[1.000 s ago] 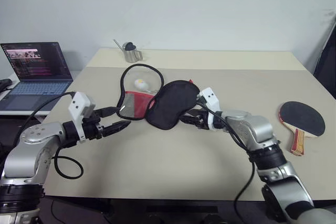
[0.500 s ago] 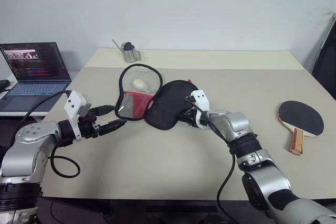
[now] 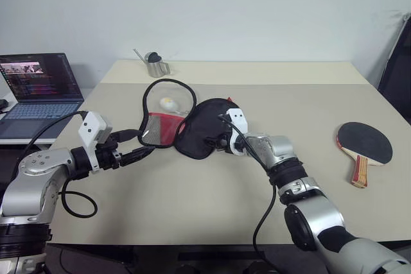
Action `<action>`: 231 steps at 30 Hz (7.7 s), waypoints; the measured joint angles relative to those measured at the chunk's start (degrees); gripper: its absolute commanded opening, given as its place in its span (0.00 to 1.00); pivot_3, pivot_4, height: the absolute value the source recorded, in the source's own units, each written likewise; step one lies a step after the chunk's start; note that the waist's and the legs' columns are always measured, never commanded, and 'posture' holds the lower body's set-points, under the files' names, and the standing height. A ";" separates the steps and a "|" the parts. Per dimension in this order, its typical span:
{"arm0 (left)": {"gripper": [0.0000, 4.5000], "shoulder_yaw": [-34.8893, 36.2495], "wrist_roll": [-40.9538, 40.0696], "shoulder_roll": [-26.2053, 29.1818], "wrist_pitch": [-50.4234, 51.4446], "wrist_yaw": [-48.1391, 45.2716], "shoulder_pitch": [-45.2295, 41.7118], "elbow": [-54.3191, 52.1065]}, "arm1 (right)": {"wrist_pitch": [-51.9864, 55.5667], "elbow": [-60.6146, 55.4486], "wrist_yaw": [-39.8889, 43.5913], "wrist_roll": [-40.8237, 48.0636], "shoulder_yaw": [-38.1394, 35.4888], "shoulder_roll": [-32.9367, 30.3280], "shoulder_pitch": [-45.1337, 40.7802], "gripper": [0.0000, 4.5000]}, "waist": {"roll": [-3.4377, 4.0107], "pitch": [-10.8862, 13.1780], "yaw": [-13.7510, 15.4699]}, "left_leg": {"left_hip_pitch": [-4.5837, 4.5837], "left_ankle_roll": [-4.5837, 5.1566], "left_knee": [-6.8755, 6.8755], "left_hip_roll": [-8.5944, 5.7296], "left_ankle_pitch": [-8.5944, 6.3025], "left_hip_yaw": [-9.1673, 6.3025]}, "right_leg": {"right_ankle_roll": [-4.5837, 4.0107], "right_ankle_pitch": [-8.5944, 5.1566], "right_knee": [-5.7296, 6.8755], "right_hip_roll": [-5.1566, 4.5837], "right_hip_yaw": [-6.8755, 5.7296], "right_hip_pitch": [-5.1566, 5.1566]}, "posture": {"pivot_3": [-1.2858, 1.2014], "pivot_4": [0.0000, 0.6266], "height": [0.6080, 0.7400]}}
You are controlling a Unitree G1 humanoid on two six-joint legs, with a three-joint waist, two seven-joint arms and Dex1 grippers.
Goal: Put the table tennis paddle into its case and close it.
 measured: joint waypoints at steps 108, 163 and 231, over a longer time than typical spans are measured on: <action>0.81 -19.89 2.03 -14.06 -0.03 -3.86 -15.11 -8.05 | 8.57 -29.75 -6.49 -4.66 -14.60 -32.22 20.84 0.99 | -0.02 0.02 0.99 | -0.17 0.00 0.08 -0.13 0.00 -0.04 | 0.01 -0.01 -0.07 0.07 0.01 0.05 | 0.52 0.24 1.00; 0.81 -21.75 4.53 -13.29 -4.11 -7.62 -14.63 -5.07 | 17.61 -36.26 -19.21 -4.63 -26.71 -25.70 30.16 0.24 | -0.34 -0.18 -0.26 | 0.13 0.01 0.14 0.00 0.01 0.03 | 0.03 -0.01 -0.07 0.23 0.13 0.31 | 0.52 0.24 1.00; 0.81 -12.80 3.69 -11.04 -1.09 -1.22 -11.09 -7.51 | 24.64 -40.76 -11.36 0.60 -14.67 -19.32 15.74 0.24 | -0.09 -0.03 -0.24 | -0.08 0.01 -0.11 -0.05 0.00 0.11 | 0.01 -0.01 -0.11 0.15 0.17 -0.02 | 0.52 0.24 1.00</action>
